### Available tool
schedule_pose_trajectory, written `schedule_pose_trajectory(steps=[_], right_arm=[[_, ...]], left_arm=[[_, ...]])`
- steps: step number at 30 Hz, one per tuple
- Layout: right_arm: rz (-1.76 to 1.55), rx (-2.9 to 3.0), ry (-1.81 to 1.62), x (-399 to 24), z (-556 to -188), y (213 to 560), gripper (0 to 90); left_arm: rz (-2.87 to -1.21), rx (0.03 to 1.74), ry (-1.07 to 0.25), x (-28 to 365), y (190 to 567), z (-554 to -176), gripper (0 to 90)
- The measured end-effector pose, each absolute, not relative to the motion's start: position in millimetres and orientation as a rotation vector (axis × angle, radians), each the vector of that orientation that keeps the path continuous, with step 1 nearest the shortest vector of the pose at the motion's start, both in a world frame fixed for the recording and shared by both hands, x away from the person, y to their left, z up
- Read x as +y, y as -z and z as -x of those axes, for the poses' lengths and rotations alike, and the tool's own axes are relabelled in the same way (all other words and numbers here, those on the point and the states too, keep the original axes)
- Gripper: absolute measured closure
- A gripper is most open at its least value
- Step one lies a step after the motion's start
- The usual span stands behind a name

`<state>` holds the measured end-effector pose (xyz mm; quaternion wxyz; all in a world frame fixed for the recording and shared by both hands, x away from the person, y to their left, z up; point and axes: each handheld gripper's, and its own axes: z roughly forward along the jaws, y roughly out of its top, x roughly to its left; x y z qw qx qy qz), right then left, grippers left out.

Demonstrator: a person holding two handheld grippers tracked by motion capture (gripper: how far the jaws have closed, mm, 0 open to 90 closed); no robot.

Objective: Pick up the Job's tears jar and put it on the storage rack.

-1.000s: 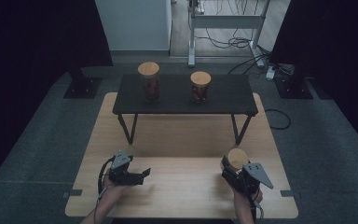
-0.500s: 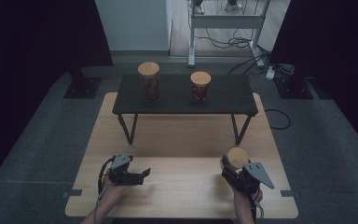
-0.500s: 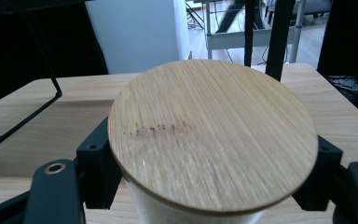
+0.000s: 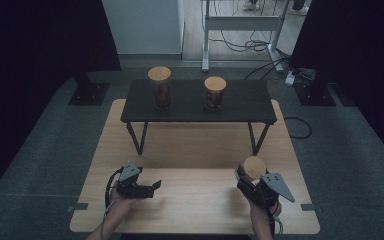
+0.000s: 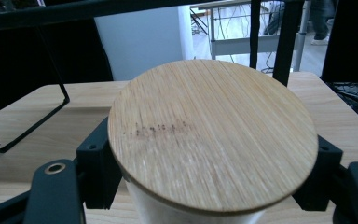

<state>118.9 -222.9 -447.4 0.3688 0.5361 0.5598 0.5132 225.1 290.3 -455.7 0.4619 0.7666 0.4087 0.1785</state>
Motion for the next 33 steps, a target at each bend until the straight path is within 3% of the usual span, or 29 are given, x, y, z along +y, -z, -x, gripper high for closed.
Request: schedule_pose_trajectory(steps=[33], right_arm=[[-1.329, 1.400, -1.348, -226.6, -120.0, 428.4, 25.4]], left_arm=[[-1.889, 1.007, -0.436, 290.1, 456.5, -225.7, 3.3]])
